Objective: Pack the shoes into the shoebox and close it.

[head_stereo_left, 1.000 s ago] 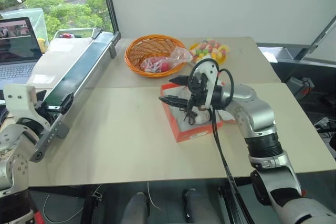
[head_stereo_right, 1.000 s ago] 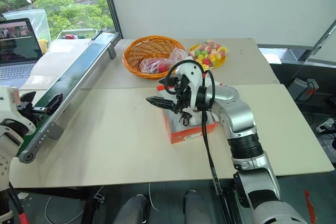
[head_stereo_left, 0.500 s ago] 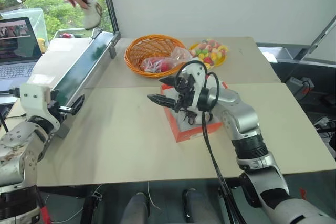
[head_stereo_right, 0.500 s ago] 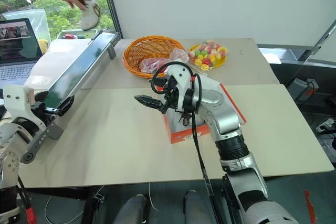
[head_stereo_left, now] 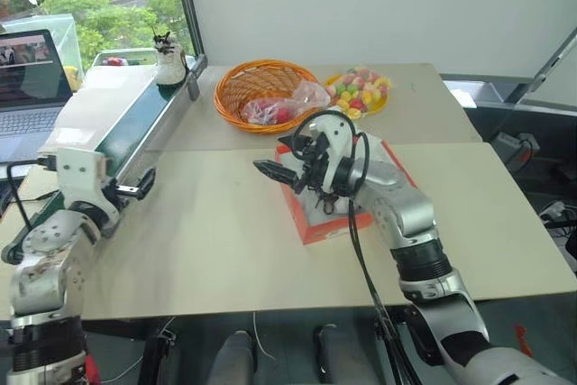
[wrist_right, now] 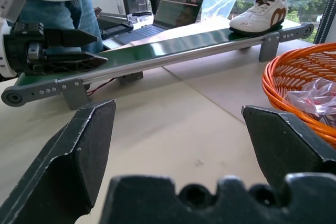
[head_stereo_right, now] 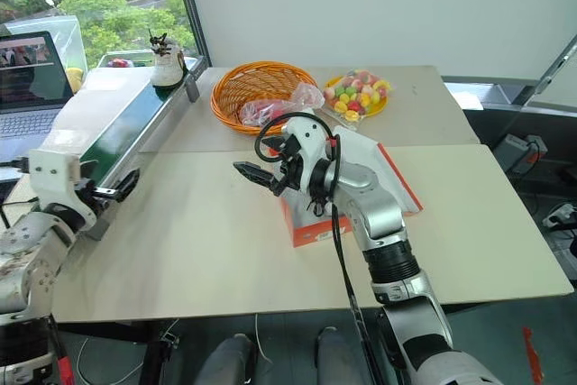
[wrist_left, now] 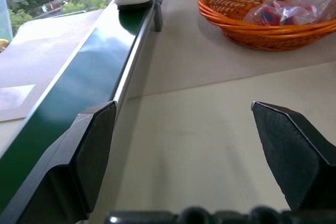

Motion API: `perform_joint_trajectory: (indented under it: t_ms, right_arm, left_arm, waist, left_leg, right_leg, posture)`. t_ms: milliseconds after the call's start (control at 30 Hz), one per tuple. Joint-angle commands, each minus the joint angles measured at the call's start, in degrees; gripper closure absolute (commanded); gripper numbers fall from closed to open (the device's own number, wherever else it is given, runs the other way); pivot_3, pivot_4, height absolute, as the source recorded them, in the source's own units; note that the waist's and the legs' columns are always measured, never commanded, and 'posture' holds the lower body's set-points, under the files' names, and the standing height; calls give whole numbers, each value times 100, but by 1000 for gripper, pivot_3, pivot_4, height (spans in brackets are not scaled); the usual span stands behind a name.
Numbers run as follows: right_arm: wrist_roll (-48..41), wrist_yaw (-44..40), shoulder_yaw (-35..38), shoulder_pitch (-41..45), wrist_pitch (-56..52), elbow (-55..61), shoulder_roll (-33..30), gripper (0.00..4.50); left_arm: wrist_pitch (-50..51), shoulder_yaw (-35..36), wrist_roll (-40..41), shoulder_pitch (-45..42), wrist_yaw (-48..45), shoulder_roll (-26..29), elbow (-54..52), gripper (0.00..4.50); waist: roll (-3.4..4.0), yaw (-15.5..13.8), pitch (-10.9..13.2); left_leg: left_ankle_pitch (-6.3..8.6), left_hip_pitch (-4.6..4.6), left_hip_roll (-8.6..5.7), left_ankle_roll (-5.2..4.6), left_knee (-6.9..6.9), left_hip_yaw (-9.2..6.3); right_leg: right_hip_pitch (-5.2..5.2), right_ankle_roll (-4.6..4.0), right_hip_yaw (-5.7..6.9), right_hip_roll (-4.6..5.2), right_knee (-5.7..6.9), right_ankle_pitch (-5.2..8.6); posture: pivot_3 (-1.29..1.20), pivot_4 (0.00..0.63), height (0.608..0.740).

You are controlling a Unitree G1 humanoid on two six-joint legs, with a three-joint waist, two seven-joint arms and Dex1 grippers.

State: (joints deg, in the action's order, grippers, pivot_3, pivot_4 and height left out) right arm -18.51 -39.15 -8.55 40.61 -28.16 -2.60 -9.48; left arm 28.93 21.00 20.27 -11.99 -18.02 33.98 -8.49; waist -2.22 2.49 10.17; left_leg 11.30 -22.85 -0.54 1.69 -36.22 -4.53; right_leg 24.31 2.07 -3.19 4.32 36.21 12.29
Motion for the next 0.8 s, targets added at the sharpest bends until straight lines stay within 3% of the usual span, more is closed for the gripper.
perform_joint_trajectory:
  t_ms: [33, 233, 467, 800]
  right_arm:
    - [50, 118, 63, 53, 176, 174, 32, 0]
    - [109, 157, 47, 61, 172, 196, 36, 0]
    - [168, 189, -16, 48, 172, 249, 88, 0]
    - [186, 338, -41, -73, 142, 420, 178, 0]
  left_arm:
    - [57, 46, -201, -263, 414, -76, -192, 114]
    - [355, 131, -290, -737, 827, -155, -15, 114]
    - [674, 75, -368, -1777, 866, 170, 1057, 114]
    - [287, -185, -884, -3487, 869, 599, 3870, 114]
  waist:
    - [0, 0, 0]
    - [0, 10, 0]
    - [-1, 15, 0]
    - [-2, 28, -1]
  left_leg:
    - [0, 0, 0, 0, 0, 0]
    - [0, 0, 0, 0, 0, 0]
    - [0, 2, -2, 0, -1, -1]
    - [0, 0, -5, 1, 0, -3]
  right_leg:
    - [0, 0, 0, 0, 0, 0]
    - [1, 0, 0, 0, 0, -1]
    - [0, 0, 1, -2, 3, -1]
    - [4, 1, 7, 1, 4, -2]
  posture:
    - [0, 150, 740]
    - [0, 150, 740]
    - [0, 150, 740]
    - [0, 150, 740]
